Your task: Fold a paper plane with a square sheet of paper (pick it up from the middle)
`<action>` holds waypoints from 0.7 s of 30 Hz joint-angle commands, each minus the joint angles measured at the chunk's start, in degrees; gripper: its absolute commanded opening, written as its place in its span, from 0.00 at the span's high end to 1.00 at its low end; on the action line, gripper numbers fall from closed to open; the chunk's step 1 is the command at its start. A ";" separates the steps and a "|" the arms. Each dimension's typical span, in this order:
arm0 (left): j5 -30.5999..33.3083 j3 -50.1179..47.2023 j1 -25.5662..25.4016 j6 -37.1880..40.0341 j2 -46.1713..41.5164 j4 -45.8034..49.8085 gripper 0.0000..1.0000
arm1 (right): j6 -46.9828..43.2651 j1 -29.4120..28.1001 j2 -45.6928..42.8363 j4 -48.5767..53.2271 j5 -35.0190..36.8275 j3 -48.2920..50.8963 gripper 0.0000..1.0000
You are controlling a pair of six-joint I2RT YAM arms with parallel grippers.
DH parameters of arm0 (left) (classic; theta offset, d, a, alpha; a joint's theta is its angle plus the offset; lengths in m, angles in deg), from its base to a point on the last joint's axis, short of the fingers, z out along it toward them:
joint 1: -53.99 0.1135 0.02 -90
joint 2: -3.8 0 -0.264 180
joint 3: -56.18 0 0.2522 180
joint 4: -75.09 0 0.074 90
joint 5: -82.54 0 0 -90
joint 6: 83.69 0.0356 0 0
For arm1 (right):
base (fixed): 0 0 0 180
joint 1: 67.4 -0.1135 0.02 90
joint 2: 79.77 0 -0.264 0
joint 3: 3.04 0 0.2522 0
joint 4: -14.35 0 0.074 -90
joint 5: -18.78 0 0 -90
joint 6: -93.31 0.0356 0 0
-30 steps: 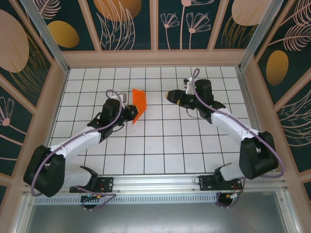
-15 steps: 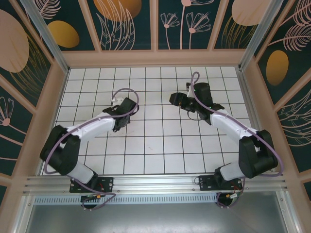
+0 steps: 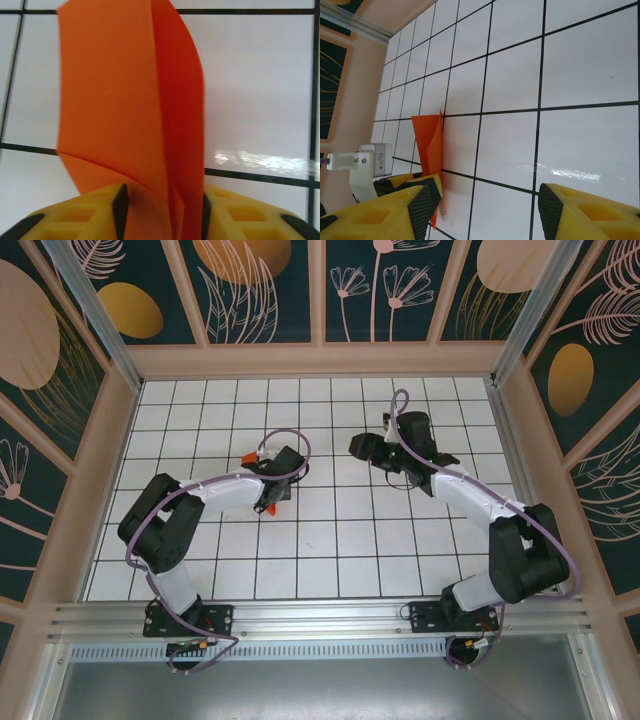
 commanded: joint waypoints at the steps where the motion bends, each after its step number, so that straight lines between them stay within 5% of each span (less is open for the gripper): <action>1: -6.09 -1.97 0.08 0.16 -4.03 -4.91 0.49 | -0.30 -0.23 1.14 0.96 0.48 0.06 0.39; 5: -10.93 -5.51 1.42 -0.11 -10.79 -9.09 0.33 | -1.82 -3.21 2.62 2.69 4.11 -1.61 0.41; 11: -19.77 -13.19 8.19 -2.66 -23.14 -15.53 0.22 | -3.13 -12.21 7.90 3.18 9.21 -5.72 0.46; 21: -23.33 -23.26 18.21 -7.53 -32.86 -17.62 0.15 | -5.61 -27.71 27.59 8.34 11.43 -24.67 0.72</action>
